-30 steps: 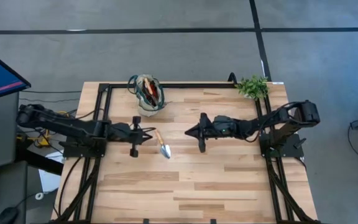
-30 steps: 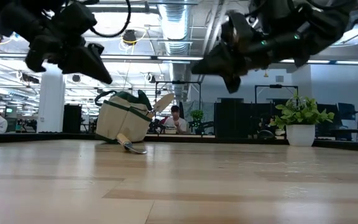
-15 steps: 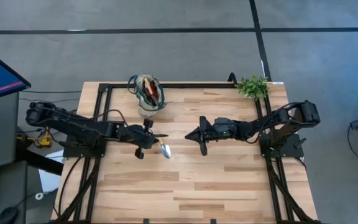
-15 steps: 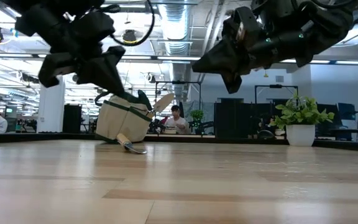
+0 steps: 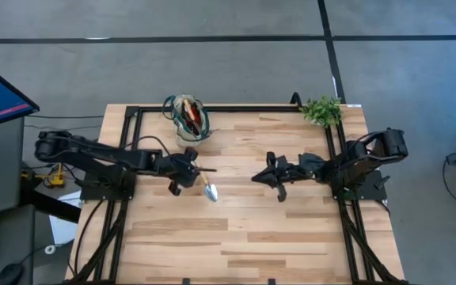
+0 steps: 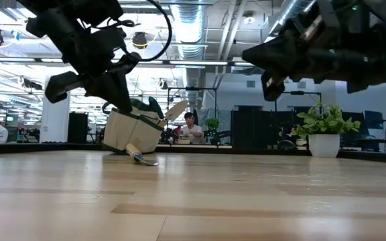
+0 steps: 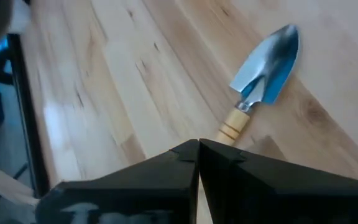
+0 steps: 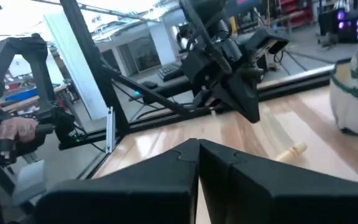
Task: Pick & Place Garden tools in Gardening bag
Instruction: Put the brown trowel into the yellow gardening bag
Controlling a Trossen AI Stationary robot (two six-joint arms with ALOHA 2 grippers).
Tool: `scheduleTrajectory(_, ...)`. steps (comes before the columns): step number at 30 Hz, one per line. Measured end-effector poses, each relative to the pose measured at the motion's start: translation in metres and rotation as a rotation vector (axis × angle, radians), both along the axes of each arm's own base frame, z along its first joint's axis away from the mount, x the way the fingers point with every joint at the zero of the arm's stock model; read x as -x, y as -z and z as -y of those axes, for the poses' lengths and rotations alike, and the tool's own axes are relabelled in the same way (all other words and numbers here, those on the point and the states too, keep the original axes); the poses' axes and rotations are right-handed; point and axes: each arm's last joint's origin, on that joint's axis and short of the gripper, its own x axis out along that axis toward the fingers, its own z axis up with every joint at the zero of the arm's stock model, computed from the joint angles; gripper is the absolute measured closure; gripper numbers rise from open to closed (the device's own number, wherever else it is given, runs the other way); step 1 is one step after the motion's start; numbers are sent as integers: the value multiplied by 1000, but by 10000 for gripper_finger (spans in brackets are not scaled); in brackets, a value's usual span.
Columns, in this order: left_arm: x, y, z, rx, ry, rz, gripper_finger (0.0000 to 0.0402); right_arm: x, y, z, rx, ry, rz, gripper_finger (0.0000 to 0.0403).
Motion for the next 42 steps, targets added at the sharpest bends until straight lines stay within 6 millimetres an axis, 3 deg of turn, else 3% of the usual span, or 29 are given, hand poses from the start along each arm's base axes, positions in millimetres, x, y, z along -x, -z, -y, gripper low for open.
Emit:
scheduleTrajectory(7,-4,-9,-14,58,5,93,401,5,3,10,14,26,2,403)
scheduleTrajectory(12,-5,-10,-18,59,-14,112,401,10,-4,25,42,-116,39,403)
scheduleTrajectory(17,-5,-11,-21,79,-43,133,401,33,-14,52,67,-100,75,403)
scheduleTrajectory(21,-8,-12,-23,91,-60,161,401,58,-10,62,74,-29,15,403)
scheduleTrajectory(25,-15,-7,-23,98,-49,177,401,73,-9,59,74,7,-23,403)
scheduleTrajectory(34,-43,23,-33,75,-23,32,401,76,-22,40,142,16,15,403)
scheduleTrajectory(42,-39,-3,-39,92,-14,-153,401,74,-12,31,122,87,-93,403)
